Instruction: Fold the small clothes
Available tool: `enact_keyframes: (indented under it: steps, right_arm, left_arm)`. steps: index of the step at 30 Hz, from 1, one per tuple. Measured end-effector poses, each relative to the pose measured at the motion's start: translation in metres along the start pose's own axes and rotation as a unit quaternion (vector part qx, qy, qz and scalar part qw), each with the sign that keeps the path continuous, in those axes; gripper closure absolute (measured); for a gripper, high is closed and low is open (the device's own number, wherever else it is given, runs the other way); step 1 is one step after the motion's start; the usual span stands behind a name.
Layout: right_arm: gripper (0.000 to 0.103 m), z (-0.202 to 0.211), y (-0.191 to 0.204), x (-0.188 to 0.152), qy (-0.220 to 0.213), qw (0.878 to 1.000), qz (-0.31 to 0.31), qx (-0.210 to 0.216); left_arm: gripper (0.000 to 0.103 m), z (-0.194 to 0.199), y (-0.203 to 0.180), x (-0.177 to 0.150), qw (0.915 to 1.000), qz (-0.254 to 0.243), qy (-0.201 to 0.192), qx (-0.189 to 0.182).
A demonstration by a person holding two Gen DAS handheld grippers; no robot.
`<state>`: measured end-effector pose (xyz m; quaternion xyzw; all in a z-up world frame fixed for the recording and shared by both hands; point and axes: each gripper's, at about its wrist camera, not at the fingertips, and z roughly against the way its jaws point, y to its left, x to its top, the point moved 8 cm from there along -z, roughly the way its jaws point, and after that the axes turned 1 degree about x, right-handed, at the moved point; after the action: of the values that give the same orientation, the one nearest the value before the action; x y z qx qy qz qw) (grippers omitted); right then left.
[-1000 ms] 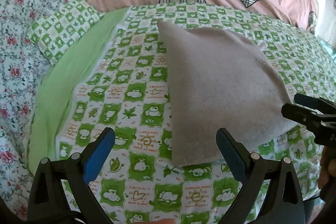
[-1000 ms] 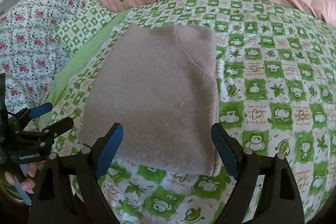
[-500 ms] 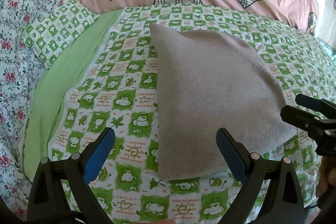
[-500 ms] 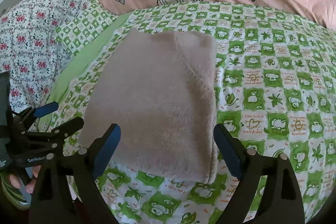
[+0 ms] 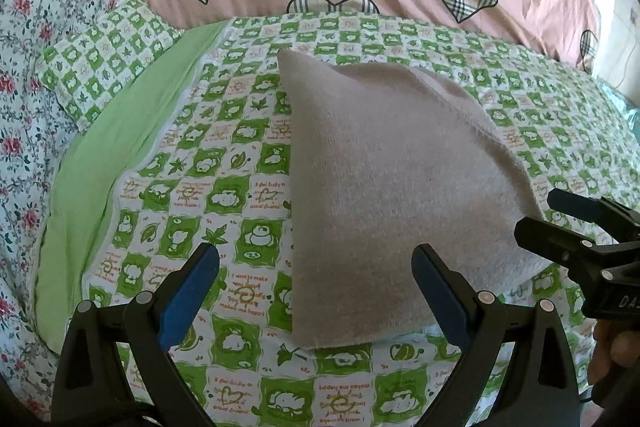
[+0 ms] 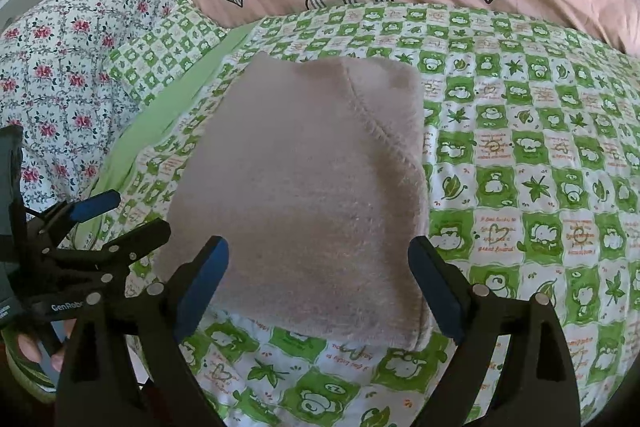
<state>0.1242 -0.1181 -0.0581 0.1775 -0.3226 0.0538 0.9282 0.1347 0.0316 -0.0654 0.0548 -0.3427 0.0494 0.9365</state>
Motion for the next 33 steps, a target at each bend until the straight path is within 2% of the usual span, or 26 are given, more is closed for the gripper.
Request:
enact_keyframes:
  steps: [33]
  right_arm:
    - [0.011, -0.003, -0.002, 0.014, -0.004, 1.000, -0.001, 0.009]
  left_arm:
    - [0.006, -0.004, -0.006, 0.006, 0.9999, -0.010, 0.001, -0.009]
